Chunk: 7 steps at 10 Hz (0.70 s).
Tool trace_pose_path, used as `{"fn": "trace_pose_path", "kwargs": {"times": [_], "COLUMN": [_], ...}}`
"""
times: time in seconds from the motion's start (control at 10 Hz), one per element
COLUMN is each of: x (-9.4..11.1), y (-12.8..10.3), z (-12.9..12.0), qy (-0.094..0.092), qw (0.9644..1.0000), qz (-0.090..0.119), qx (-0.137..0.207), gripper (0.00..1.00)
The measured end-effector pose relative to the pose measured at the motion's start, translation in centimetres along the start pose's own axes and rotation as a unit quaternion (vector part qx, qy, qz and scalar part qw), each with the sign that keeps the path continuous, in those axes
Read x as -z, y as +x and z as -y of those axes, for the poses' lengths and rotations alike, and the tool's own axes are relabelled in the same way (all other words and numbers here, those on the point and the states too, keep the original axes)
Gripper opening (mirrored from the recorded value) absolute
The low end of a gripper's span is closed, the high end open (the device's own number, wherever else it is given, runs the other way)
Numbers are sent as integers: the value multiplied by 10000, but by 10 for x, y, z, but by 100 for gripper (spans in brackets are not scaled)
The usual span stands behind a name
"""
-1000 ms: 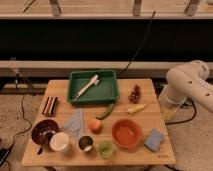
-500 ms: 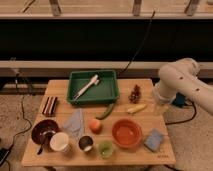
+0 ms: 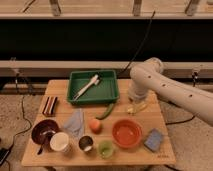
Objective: Place pepper in metal cup
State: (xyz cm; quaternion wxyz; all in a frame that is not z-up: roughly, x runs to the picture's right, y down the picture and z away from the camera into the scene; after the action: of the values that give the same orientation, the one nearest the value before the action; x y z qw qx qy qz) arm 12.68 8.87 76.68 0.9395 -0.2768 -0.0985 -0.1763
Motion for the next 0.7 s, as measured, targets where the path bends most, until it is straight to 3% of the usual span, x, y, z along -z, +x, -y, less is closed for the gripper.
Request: {"fn": "trace_pose_path", "kwargs": {"times": [0.4,0.7], "x": [-32,-52], "y": [-18,-37], "z": [25,34], "qy": [-39,-140], "qw": [9972,9919], "qz": [109,249], "qx": [745,1242], "gripper": [65,65]}}
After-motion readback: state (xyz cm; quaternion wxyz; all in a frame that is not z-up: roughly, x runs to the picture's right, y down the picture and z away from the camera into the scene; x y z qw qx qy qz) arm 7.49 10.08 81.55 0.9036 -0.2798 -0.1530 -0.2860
